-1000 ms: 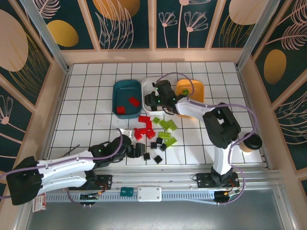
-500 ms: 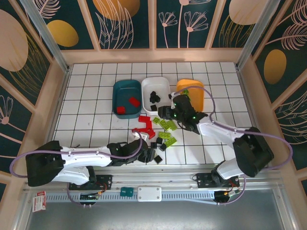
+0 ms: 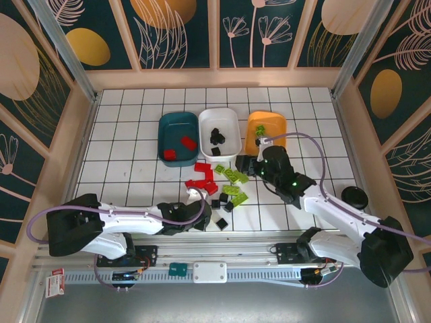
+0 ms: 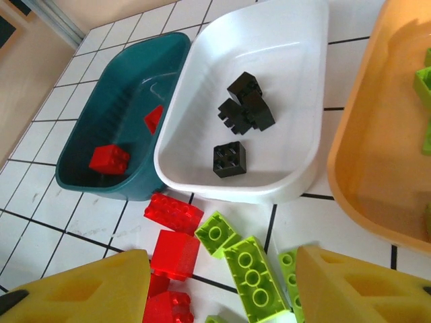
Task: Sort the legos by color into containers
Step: Pick up the lego from the middle-left of the table, then place the lego in the container.
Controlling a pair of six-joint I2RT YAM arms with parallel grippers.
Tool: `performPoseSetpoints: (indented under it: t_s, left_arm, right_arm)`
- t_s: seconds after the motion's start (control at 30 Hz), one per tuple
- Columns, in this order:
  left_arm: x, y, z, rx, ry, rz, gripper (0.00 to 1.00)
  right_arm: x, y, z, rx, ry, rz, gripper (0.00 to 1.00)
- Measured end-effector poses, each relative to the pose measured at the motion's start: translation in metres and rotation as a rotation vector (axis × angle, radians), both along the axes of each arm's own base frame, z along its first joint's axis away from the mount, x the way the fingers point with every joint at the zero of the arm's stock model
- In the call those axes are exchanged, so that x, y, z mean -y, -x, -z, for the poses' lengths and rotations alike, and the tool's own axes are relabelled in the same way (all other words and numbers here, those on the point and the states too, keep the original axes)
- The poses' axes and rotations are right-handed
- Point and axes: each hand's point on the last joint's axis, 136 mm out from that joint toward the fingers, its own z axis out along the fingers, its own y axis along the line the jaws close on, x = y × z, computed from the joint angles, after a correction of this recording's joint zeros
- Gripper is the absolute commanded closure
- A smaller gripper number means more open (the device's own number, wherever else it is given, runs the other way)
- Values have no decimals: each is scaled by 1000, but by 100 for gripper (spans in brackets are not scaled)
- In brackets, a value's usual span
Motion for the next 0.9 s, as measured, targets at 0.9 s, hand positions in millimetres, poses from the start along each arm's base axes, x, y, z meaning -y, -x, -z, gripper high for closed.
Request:
performPoseSetpoints:
  t_s: [0.9]
  left_arm:
    - [32,-212,-126,254,214,-238,73]
  right_arm:
    - [22,50,37,-74,-43,29,41]
